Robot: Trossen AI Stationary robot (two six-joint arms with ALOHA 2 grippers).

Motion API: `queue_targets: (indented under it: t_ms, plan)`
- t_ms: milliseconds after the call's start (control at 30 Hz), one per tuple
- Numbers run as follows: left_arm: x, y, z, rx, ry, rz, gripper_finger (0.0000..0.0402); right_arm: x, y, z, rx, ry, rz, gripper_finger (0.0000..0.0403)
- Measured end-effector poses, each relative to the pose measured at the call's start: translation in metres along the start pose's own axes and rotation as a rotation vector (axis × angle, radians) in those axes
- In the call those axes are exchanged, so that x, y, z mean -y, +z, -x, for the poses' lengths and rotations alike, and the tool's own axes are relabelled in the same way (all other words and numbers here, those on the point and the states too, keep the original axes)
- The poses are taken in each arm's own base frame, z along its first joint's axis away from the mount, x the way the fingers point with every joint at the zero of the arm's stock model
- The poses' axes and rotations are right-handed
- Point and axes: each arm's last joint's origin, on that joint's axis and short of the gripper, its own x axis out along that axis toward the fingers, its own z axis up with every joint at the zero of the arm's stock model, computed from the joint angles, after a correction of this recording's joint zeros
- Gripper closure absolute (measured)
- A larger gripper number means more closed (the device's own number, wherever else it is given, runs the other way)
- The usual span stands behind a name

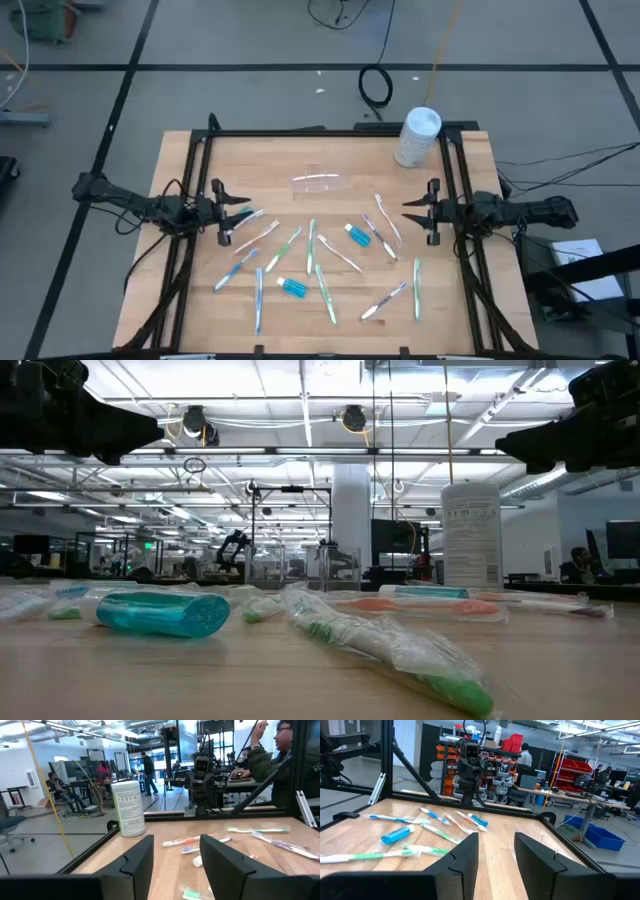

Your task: Pick & Place toothbrushing station

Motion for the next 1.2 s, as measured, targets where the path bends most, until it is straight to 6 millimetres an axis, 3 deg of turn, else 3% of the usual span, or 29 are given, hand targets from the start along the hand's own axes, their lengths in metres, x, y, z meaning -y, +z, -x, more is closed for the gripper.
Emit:
queue_targets:
  t_ms: [1200]
  plan:
    - [-0.0001,-0.0006,0.0000,-0.007,0.004,-0.007,0.0238,0.0005,0.0028,0.0000,0.028,-0.006,0.103,0.0284]
